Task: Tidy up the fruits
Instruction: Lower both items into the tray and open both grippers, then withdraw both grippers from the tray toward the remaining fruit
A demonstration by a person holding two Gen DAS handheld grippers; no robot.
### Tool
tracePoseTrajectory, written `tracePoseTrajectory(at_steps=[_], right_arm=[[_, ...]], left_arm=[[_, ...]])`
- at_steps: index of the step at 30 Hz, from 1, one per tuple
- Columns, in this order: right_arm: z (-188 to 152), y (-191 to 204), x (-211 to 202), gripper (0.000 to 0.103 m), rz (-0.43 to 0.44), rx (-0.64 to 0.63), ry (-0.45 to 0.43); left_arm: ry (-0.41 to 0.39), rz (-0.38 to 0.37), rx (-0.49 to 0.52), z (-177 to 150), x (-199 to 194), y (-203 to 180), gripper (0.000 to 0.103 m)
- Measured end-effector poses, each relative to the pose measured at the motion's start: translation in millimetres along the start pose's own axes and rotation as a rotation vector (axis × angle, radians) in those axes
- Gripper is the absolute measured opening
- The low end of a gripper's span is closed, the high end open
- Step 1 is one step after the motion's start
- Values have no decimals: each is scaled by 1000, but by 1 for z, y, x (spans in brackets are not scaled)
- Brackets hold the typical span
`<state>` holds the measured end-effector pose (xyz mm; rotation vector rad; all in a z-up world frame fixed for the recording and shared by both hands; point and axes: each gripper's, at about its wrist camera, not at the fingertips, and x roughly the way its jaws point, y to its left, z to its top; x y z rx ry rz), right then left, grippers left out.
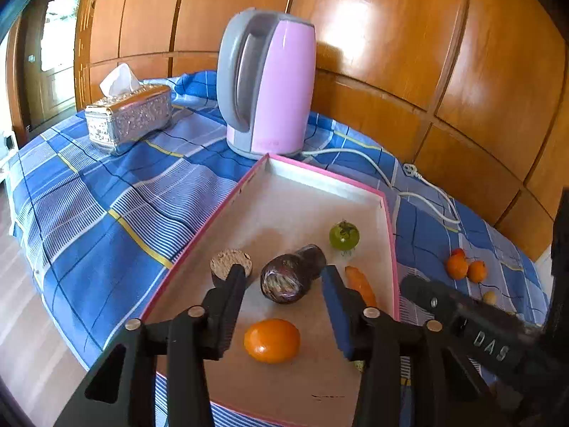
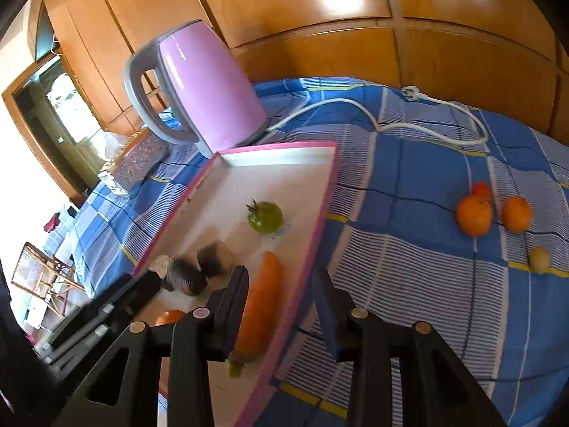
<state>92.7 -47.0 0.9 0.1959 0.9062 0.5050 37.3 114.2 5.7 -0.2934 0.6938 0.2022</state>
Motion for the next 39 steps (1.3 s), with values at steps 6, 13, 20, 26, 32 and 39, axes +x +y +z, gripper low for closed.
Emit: tracePoseTrajectory(at_steps=[6, 13, 20, 26, 32, 39], right_arm=[[-13, -6, -7, 38, -34, -2, 0], [-20, -8, -21, 38, -71, -24, -25], [-30, -19, -35, 38, -109, -20, -47], [-39, -38, -44, 38, -144, 22, -54], [-47, -62, -50, 38, -176, 82, -53], [-54, -82, -57, 38, -200, 126, -61]], left_arm=[[-17, 0, 12, -2, -11, -3, 47], [-42, -3, 38, -5, -25, -10, 47], [-59, -30, 83, -12, -37, -25, 47], [-70, -63, 147, -20, -44, -46, 47], [-71, -95, 209, -28, -48, -67, 47], [-70, -119, 266, -36, -51, -86, 47]])
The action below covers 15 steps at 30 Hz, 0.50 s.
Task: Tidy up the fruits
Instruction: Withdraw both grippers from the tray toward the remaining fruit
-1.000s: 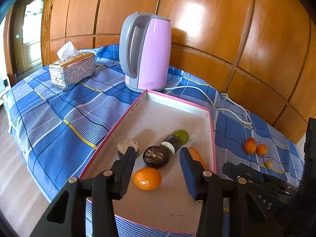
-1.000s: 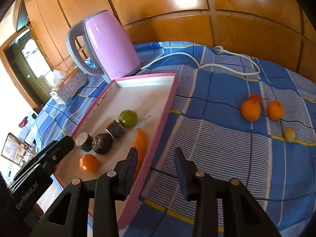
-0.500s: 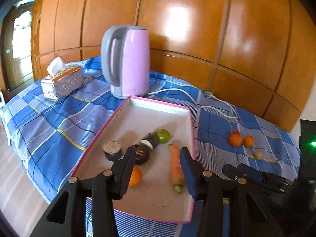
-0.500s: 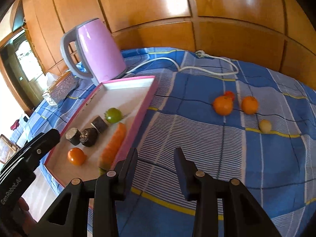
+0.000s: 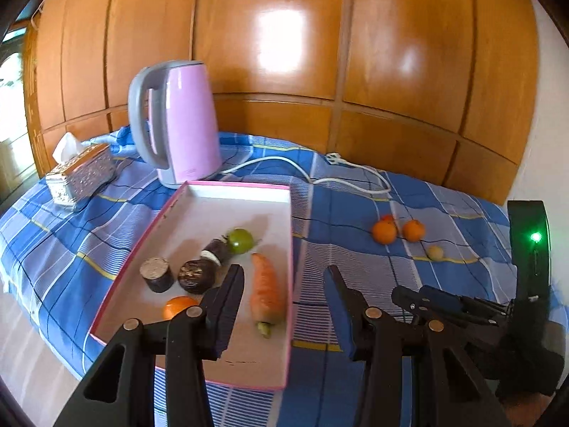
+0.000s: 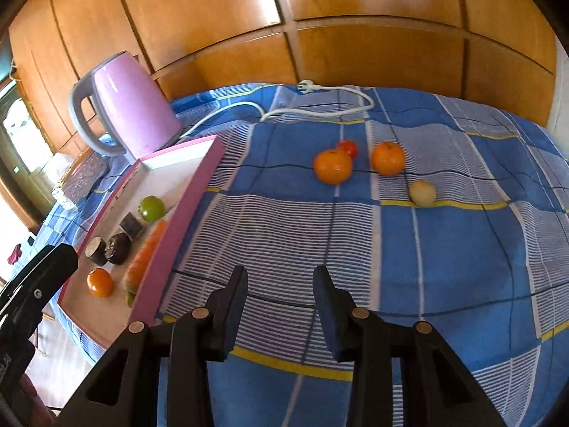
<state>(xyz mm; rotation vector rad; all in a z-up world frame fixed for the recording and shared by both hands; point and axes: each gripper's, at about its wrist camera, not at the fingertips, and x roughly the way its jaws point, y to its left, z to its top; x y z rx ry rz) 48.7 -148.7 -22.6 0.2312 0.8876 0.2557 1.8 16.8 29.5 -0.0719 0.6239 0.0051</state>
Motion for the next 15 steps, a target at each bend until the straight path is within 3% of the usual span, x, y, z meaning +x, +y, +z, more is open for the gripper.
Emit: tracePoseTrajectory(at_steps=[15], right_arm=[[-3, -33, -3, 38, -22, 79, -10]], left_arm=[[29, -35, 78, -6, 6, -32, 47]])
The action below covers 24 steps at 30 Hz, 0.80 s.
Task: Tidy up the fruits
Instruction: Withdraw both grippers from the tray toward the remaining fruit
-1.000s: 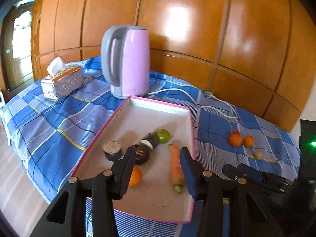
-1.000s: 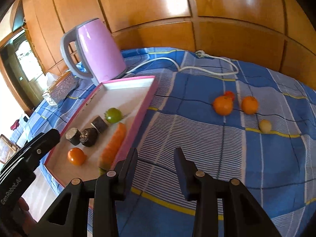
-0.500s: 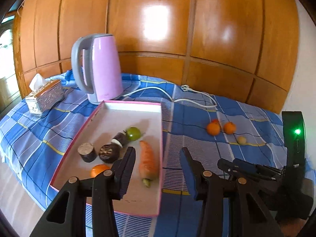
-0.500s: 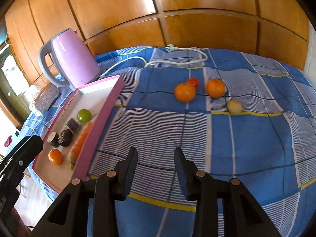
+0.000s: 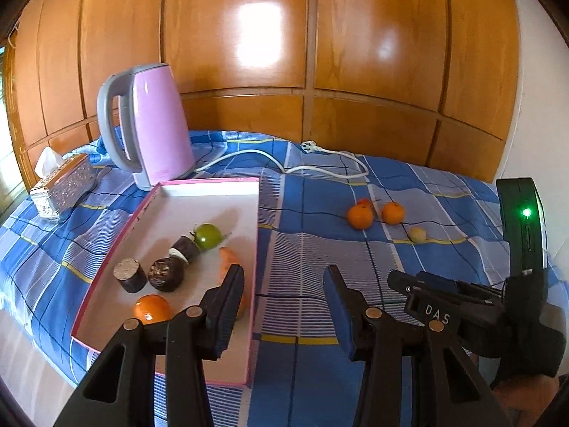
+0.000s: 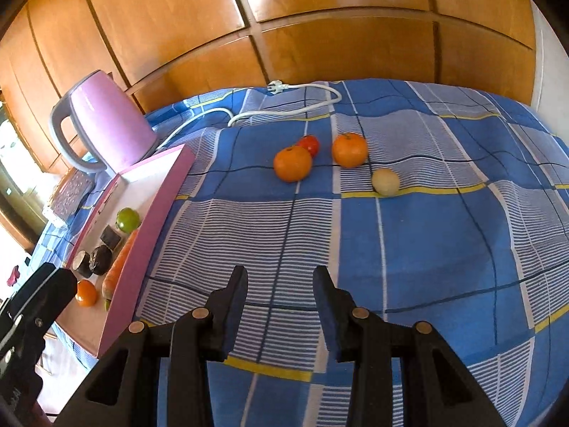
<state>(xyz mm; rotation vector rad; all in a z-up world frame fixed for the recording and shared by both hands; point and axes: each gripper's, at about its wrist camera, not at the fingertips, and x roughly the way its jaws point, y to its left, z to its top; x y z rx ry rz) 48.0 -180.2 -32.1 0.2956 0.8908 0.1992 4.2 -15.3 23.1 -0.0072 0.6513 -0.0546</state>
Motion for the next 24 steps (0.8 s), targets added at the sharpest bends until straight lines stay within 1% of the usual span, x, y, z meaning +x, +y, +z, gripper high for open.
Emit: tracePoseTrajectory(at_steps=[24], right_arm=[[1, -52, 3, 38, -32, 122, -9]], left_arm=[[44, -22, 82, 1, 22, -36, 47]])
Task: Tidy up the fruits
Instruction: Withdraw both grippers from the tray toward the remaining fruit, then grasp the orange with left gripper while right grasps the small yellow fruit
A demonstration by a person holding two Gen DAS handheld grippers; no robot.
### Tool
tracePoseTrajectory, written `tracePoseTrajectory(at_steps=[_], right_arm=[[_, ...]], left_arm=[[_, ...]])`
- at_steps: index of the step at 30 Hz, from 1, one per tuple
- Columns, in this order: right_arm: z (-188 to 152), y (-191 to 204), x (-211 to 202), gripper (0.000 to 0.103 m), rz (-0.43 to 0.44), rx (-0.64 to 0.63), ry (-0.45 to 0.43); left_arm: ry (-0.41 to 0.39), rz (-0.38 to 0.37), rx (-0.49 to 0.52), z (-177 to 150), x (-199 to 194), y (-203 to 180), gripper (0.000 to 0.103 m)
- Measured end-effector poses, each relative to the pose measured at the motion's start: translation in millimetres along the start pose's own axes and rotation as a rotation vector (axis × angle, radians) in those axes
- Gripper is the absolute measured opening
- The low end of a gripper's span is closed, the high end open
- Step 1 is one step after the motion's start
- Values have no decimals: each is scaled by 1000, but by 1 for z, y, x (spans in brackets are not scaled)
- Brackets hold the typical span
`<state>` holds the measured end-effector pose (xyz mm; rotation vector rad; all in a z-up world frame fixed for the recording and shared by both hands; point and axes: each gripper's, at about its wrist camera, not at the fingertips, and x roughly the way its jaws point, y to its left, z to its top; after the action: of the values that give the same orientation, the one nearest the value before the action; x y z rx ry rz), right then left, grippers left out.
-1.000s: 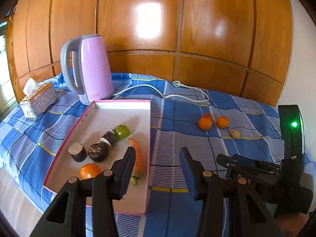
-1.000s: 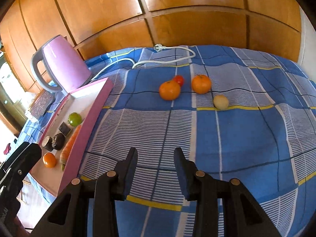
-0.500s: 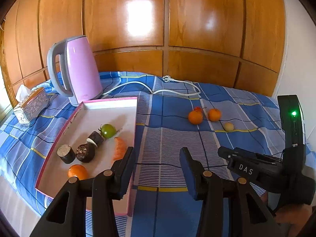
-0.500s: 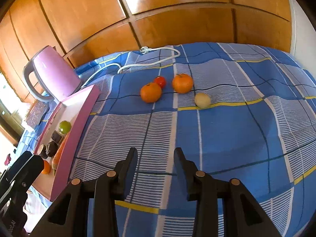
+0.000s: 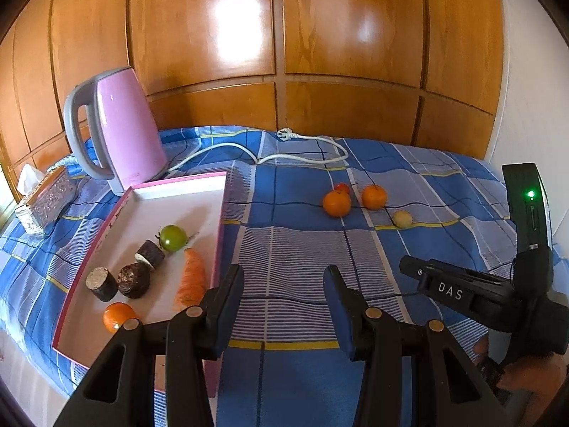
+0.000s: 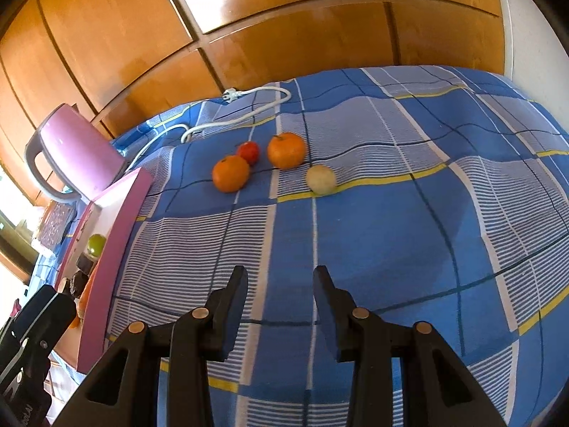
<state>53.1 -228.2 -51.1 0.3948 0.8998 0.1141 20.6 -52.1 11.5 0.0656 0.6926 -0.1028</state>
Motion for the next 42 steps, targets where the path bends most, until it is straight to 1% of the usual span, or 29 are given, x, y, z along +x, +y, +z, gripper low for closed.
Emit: tracePoseTrajectory(at_steps=[11, 16, 26, 32, 35, 38, 42], right_arm=[[3, -23, 6, 38, -14, 50, 3], [7, -27, 8, 38, -30, 39, -4], [20, -32, 17, 38, -76, -20, -9], [31, -36, 25, 38, -91, -38, -6], [37, -36, 29, 38, -92, -47, -6], [42, -36, 33, 38, -86, -53, -5], [50, -31, 37, 38, -45, -71, -8]], left_arm=[[31, -9, 24, 1, 18, -14, 47], [61, -15, 26, 0, 31, -19, 47], [142, -28, -18, 1, 67, -20, 47], [167, -36, -36, 8, 84, -20, 47], [178, -44, -66, 14, 94, -17, 47], [181, -60, -75, 19, 101, -18, 47], [159, -86, -94, 30, 108, -20, 47]])
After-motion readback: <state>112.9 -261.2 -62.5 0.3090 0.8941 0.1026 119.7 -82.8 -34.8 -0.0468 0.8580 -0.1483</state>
